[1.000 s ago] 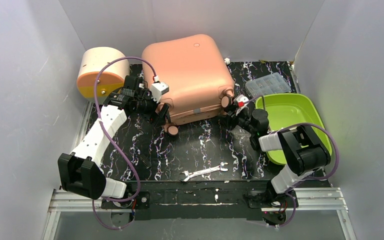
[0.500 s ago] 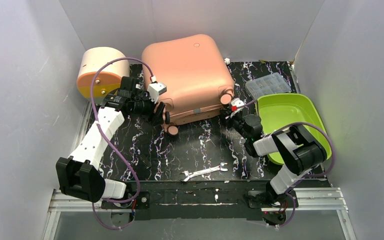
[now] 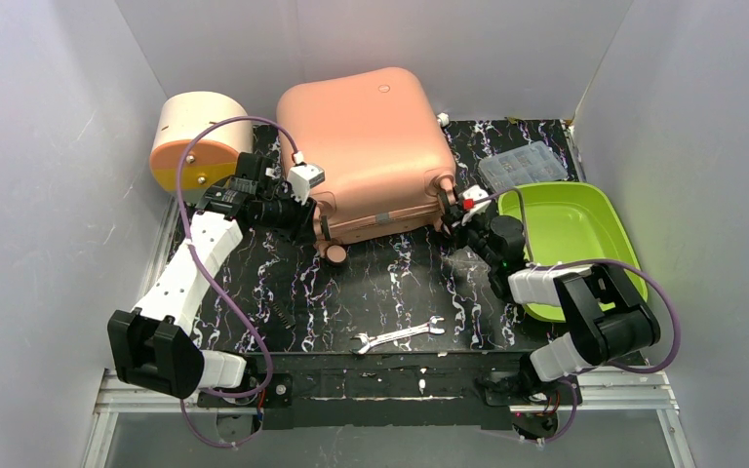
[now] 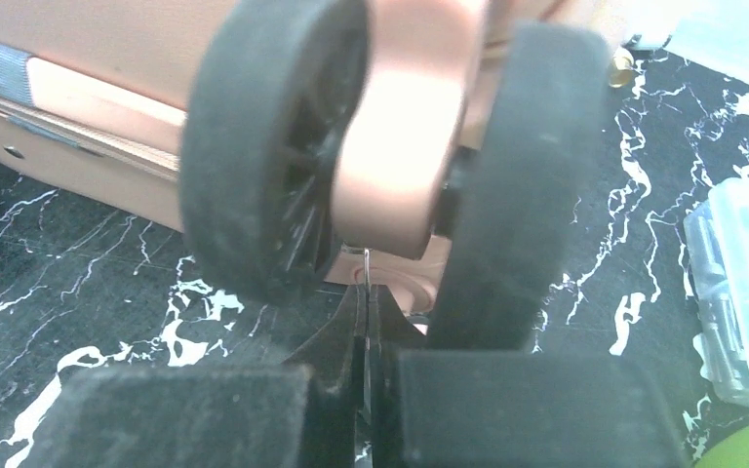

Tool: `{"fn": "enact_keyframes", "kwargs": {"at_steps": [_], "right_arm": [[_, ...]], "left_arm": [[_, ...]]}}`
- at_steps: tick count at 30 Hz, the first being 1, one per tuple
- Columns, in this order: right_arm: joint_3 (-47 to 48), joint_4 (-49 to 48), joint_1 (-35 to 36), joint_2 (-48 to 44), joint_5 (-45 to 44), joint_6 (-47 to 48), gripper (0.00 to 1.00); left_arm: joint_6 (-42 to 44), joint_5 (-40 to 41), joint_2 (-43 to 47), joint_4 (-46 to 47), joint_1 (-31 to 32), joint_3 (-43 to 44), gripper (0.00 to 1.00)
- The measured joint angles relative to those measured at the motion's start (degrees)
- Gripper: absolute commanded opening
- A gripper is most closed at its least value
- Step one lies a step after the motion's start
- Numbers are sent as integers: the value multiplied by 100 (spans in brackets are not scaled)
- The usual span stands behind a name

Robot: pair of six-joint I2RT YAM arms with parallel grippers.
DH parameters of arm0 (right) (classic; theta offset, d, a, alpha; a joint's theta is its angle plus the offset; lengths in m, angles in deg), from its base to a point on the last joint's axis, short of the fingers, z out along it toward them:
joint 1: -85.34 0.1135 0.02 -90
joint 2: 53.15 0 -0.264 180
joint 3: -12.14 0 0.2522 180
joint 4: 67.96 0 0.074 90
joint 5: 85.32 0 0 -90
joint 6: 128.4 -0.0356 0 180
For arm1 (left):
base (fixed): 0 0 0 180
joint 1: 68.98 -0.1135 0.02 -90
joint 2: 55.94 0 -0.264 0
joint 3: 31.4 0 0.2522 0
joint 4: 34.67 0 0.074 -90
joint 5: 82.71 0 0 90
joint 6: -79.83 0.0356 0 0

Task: Open, take out, and arrange the luggage
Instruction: Rotate the luggage at the center of the board.

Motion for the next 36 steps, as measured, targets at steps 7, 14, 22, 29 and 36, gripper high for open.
{"fn": "enact_keyframes", "kwargs": {"at_steps": [7,14,22,29,36], "right_arm": [[140,192,-549,0,501,-184,1],[389,568,-763,28,839,-352,1],[931,929,-813,361,691,-317,1],[1727,1390,-835,868,514,-243,1],[3318,2159,-846,1954,404,240,2]], "left_arm": [[66,46,26,-20,0,0,3],[179,107,155,-59,-120,-11,0],[387,177,457,66,-468,-216,0],[531,74,719,203,-699,-439,0],[811,103,1027,122,-946,-649,0]]}}
